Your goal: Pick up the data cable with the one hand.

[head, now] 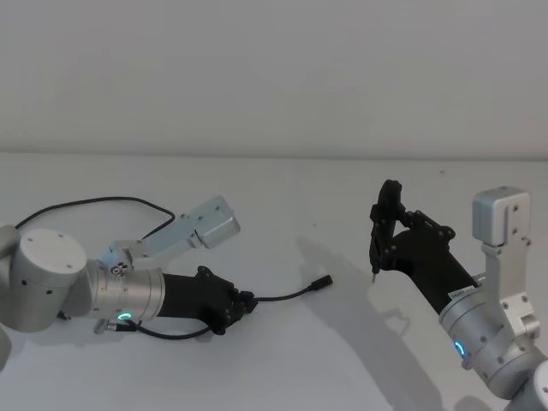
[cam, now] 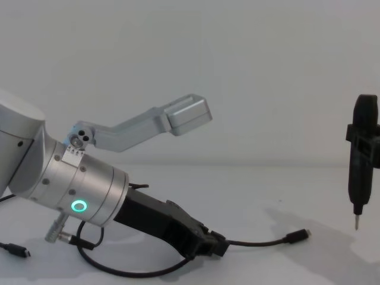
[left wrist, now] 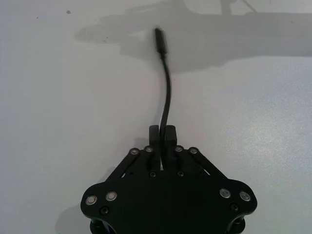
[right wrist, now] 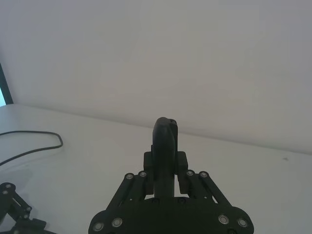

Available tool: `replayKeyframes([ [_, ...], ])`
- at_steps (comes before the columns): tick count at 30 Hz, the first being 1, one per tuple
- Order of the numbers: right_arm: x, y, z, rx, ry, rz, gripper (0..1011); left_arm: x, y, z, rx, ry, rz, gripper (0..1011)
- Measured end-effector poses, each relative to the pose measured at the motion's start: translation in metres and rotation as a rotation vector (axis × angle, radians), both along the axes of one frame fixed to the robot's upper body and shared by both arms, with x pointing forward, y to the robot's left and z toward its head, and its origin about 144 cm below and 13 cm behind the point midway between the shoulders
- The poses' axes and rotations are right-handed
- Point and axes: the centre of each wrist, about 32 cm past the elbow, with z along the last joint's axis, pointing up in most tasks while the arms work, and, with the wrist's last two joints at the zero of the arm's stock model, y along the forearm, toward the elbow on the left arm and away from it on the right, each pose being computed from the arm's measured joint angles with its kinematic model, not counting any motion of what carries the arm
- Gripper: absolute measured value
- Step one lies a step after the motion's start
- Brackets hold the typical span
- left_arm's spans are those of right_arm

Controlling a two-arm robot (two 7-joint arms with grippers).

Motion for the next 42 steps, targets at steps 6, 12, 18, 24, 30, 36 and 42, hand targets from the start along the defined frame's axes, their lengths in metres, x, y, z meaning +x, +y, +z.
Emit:
replayKeyframes([
  [6,0.000,0.000,0.000,0.000,0.000,0.000,274,0.000,0.000,0.000,0.000,0.000,0.000,52],
  [12,0.000,0.001,0.002,0.007,-0.005,0.003,275,-0.002,0.000,0.000,-0.010,-0.024,-0.002,51],
  [18,0.000,0.003,0.010,0.030,-0.026,0.016,275,-0.005,0.002,0.003,-0.042,-0.074,-0.002,51],
  [24,0.000,0.005,0.021,0.058,-0.056,0.031,275,-0.009,0.003,0.009,-0.088,-0.120,0.000,51],
  [30,0.001,0.008,0.032,0.082,-0.082,0.043,274,-0.014,0.004,0.016,-0.138,-0.157,0.008,52],
  [36,0.003,0.010,0.039,0.100,-0.100,0.051,275,-0.017,0.005,0.020,-0.169,-0.179,0.013,52],
  [42,0.005,0.011,0.046,0.113,-0.117,0.057,275,-0.019,0.006,0.024,-0.189,-0.193,0.016,51],
])
